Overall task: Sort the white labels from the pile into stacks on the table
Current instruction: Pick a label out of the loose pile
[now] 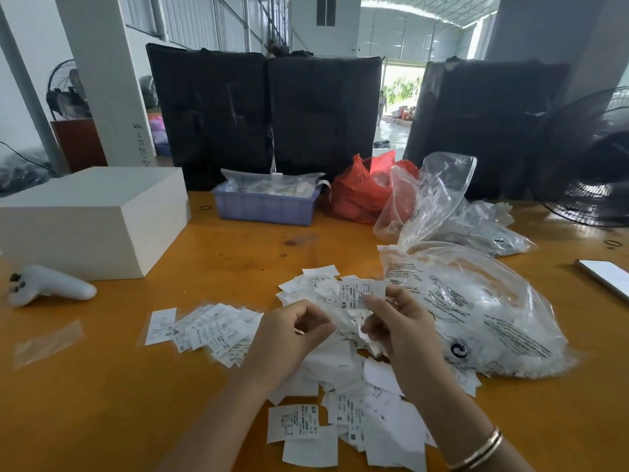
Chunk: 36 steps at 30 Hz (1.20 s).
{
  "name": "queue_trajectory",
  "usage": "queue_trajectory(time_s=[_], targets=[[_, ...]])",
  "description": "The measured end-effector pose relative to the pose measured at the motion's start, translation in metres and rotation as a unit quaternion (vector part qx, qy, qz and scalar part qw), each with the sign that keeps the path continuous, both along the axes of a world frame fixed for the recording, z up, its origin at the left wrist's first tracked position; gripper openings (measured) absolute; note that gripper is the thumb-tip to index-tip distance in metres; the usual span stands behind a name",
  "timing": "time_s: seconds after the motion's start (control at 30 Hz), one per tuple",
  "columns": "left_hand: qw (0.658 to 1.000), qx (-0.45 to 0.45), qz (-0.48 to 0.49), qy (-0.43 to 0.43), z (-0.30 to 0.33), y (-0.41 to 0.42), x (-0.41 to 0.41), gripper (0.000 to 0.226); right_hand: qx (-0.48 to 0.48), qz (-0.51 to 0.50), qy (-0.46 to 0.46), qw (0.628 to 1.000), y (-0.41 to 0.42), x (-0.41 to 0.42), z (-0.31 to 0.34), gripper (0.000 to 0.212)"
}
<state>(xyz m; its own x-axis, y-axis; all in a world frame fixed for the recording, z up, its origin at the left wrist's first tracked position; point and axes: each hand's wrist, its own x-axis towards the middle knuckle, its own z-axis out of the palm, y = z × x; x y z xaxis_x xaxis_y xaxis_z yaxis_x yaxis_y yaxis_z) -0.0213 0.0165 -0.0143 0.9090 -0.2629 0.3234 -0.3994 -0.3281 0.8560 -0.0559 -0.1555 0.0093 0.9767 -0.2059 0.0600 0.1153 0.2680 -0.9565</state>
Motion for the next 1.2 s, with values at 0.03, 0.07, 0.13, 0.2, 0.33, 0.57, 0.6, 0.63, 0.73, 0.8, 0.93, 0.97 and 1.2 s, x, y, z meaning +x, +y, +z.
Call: queue_trajectory(time_s=[0.03,0.07,0.13,0.2,0.33,0.57,0.6,0.63,0.73,0.8,0.93,0.97,1.2], targets=[[1.000,0.008,0.000,-0.008,-0.0001,-0.0001,-0.0005,0.007,-0.013,0.000,-0.006,1.000,0.0014,-0.0014,0.0007,0.013],[1.000,0.011,0.000,-0.013,0.0000,-0.0003,-0.0008,0.006,-0.031,-0.002,-0.011,0.999,0.0032,-0.0030,0.0011,0.009],[1.000,0.011,0.006,-0.019,0.0004,0.0000,-0.0007,0.006,-0.079,-0.010,-0.021,0.997,0.0065,-0.0049,0.0007,0.005],[1.000,0.011,0.014,-0.024,0.0004,0.0004,-0.0003,0.006,-0.116,-0.018,-0.032,0.993,0.0082,-0.0048,-0.0012,0.006],[0.999,0.018,0.015,-0.024,0.0004,0.0008,-0.0009,0.007,-0.130,-0.040,-0.050,0.990,0.0094,-0.0042,-0.0021,0.005],[0.999,0.026,0.021,-0.022,0.0003,0.0002,-0.0010,0.008,-0.155,-0.045,-0.081,0.983,0.0081,-0.0043,-0.0041,0.006],[0.999,0.028,0.021,-0.022,0.0002,0.0002,-0.0011,0.008,-0.162,-0.043,-0.083,0.982,0.0084,-0.0041,-0.0044,0.006],[0.999,0.028,0.020,-0.022,0.0003,0.0003,-0.0011,0.008,-0.166,-0.041,-0.085,0.982,0.0087,-0.0037,-0.0047,0.006],[1.000,0.018,0.015,-0.019,0.0010,0.0002,-0.0011,0.007,-0.181,-0.034,-0.089,0.979,0.0092,-0.0027,-0.0059,0.005],[1.000,0.009,0.013,-0.015,0.0018,0.0000,-0.0015,0.006,-0.198,-0.029,-0.089,0.976,0.0092,-0.0022,-0.0071,0.005],[1.000,0.006,0.009,-0.007,0.0036,0.0004,-0.0023,0.005,-0.189,-0.024,-0.084,0.978,0.0090,-0.0029,-0.0055,0.007],[1.000,0.001,0.010,-0.004,0.0040,0.0006,-0.0023,0.005,-0.166,-0.028,-0.082,0.982,0.0083,-0.0031,-0.0045,0.006],[1.000,-0.008,0.004,0.009,0.0058,0.0001,-0.0038,0.006,-0.055,-0.024,-0.069,0.996,0.0046,-0.0046,-0.0014,0.004]])
